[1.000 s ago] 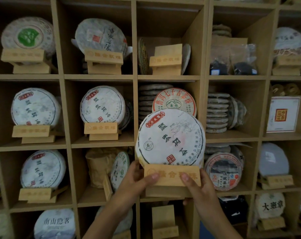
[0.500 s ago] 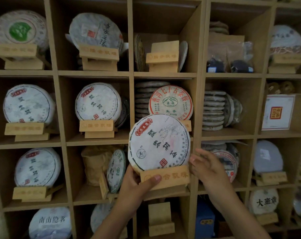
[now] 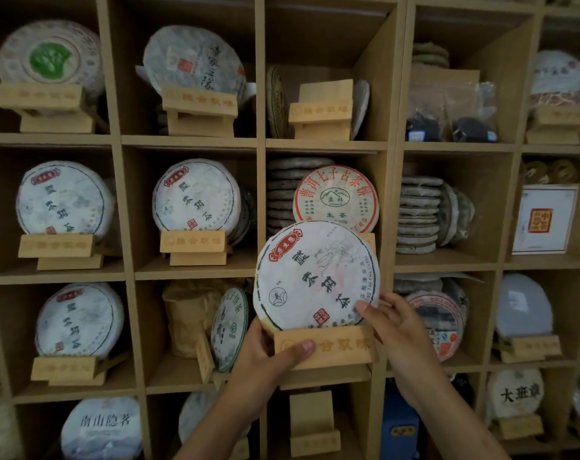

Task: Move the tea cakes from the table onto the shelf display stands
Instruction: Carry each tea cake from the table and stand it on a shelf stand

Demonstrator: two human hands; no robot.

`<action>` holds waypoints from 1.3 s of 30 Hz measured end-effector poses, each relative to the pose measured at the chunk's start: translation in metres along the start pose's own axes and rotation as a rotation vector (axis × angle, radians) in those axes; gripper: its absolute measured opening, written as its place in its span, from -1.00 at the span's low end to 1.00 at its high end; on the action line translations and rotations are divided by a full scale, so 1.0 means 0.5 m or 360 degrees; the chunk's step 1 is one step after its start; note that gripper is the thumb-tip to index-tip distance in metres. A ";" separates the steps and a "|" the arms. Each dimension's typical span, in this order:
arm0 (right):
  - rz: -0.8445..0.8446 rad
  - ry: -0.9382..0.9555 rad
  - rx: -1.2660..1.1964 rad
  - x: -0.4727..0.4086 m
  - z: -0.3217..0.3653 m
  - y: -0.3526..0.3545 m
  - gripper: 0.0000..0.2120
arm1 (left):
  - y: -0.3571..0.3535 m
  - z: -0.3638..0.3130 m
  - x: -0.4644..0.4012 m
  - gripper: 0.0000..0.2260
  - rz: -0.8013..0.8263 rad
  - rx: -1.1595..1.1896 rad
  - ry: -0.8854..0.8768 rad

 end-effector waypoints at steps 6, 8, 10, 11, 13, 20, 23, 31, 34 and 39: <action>-0.0009 0.0100 -0.0083 0.011 0.015 -0.012 -0.30 | 0.008 -0.005 -0.005 -0.28 0.0044 -0.0054 -0.0023; -0.0029 0.0114 -0.0059 0.013 0.017 -0.013 -0.29 | 0.006 -0.003 -0.003 -0.29 0.0056 -0.0063 -0.0025; -0.0024 0.0097 -0.0118 0.012 0.016 -0.009 -0.36 | 0.004 -0.002 -0.001 -0.30 0.0051 -0.0052 -0.0030; -0.0002 0.0091 -0.0124 0.012 0.017 -0.008 -0.40 | 0.004 0.000 0.000 -0.30 0.0050 -0.0049 -0.0028; 0.0075 0.0079 -0.0079 0.012 0.019 -0.007 -0.47 | 0.004 0.004 0.001 -0.30 0.0051 -0.0034 -0.0014; 0.0230 -0.0117 0.0093 -0.018 0.002 0.022 -0.47 | 0.007 0.031 -0.003 -0.29 0.0047 0.0021 0.0008; 0.0205 -0.0115 0.0166 -0.027 -0.011 0.048 -0.39 | 0.015 0.053 -0.015 -0.28 -0.0004 0.0068 0.0041; 0.0433 -0.0331 0.0402 0.001 -0.150 0.031 -0.40 | 0.026 0.147 -0.052 -0.24 0.0024 0.0064 0.0176; 0.0371 -0.0444 0.0262 -0.018 -0.208 0.024 -0.53 | 0.027 0.193 -0.063 -0.23 0.0065 0.0035 0.0261; 0.0237 -0.0561 0.0068 -0.060 -0.300 0.038 -0.44 | 0.037 0.265 -0.101 -0.23 0.0142 0.0030 0.0405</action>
Point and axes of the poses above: each hand's wrist, its own x-axis away from the middle knuckle, its own y-axis out of the back of the hand, z = x × y, the point moved 4 cm from there along -x, towards the middle knuckle, and after that the axes turned 1 degree about -x, right-handed, at the moved point
